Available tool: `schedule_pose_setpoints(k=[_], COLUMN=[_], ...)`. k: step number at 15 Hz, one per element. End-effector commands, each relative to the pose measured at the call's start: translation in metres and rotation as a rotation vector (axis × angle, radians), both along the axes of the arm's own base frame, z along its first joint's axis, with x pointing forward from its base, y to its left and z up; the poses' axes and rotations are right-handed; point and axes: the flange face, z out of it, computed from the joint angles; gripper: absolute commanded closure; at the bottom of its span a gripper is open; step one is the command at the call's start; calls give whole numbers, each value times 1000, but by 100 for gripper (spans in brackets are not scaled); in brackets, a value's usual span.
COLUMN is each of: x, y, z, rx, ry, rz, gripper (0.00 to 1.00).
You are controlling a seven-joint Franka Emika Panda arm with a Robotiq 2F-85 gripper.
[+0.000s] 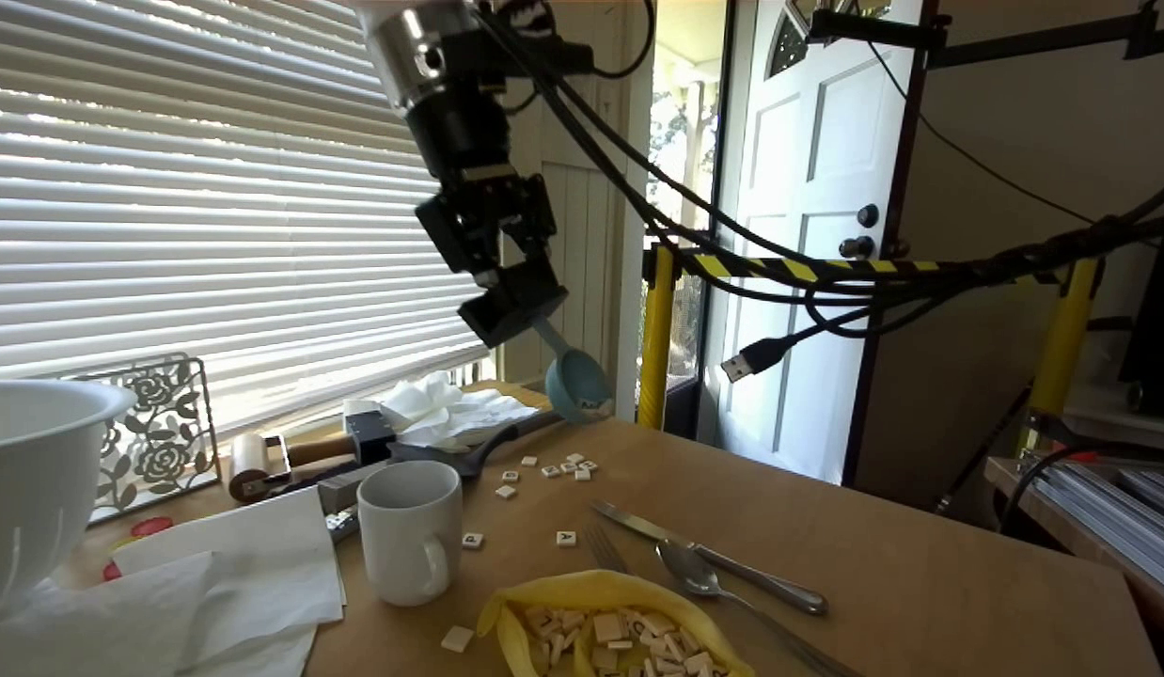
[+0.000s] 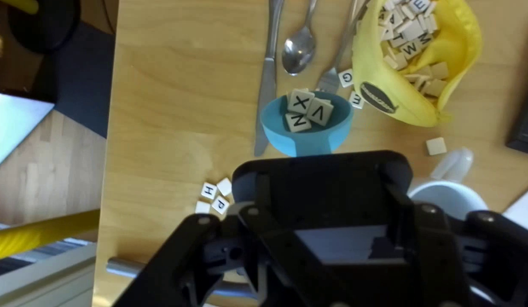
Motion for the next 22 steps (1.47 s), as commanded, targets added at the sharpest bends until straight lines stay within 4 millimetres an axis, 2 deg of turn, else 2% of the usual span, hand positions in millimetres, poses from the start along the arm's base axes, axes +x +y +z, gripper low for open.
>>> schedule_pose_setpoints(k=[1,3,4,5,7,14,15,16,18,22], x=[-37,-55,-29,-37,-45,-47,-47,-48,-57,-105], y=[-56,-80,-72,-83,-88,-81,-81,-77,-72,-95], z=[-26,-48,-43,-52,-60,-53,-53,-56,-65,-84], rx=[42,-37,-14,-22,-26,-24,-24,-27,-70,-61], ry=[92,151,123,147,166,158,158,162,195,297], rz=[-83,-107,-101,-117,-126,-116,-116,-111,-91,-105], gripper=[65,65,40,40,40,40,65,65,65,65])
